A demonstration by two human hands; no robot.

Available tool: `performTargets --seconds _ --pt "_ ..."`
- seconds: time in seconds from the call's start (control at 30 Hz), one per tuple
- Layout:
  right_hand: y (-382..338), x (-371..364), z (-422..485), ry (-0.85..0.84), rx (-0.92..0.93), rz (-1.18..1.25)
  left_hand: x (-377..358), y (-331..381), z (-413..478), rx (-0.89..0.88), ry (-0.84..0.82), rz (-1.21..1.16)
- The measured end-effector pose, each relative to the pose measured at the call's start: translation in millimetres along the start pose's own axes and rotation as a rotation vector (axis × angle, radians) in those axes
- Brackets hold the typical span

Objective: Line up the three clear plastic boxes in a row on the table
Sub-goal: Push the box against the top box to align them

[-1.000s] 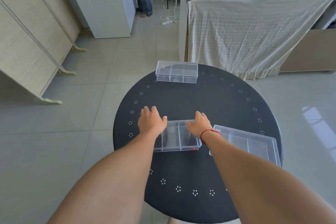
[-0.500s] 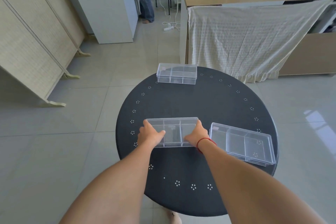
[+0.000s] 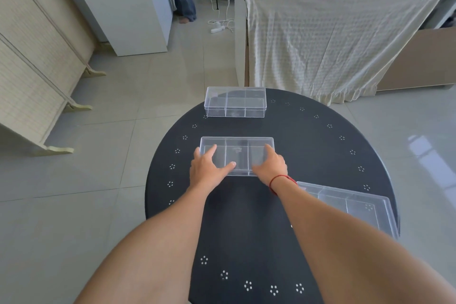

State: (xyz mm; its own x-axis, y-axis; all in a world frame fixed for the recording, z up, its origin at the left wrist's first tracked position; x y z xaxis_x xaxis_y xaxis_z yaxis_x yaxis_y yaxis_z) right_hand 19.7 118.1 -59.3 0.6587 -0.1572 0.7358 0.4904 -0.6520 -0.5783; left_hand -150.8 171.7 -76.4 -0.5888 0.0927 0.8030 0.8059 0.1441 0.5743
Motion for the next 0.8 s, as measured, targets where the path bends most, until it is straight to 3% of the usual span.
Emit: performTargets --seconds 0.17,0.27,0.33,0.57,0.8 --pt "-15 3 17 0.117 0.21 -0.253 -2 10 17 -0.101 0.115 0.098" --pt "-26 -2 24 0.043 0.332 -0.335 -3 23 26 -0.24 0.133 0.181" --pt "-31 -7 28 0.006 0.384 -0.434 -5 28 33 -0.231 0.099 0.189" --pt "-48 -9 54 -0.062 0.377 -0.467 -9 35 52 -0.184 0.06 0.15" --pt "-52 -19 72 -0.052 0.409 -0.448 -7 34 66 -0.262 0.093 0.244"
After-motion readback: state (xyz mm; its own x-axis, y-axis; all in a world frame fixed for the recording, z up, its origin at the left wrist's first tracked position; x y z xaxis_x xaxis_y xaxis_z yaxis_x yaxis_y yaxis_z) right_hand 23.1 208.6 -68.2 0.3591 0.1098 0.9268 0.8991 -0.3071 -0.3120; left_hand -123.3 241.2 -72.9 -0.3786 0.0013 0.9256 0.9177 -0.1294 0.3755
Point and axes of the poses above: each hand's wrist, its own z-axis towards the middle knuckle, its own x-axis out of the back of the hand, y = z × x, the point moved 3 cm from there along z, towards the middle knuckle, and after that the axes turned 10 degrees about y, right-handed, at the moved point
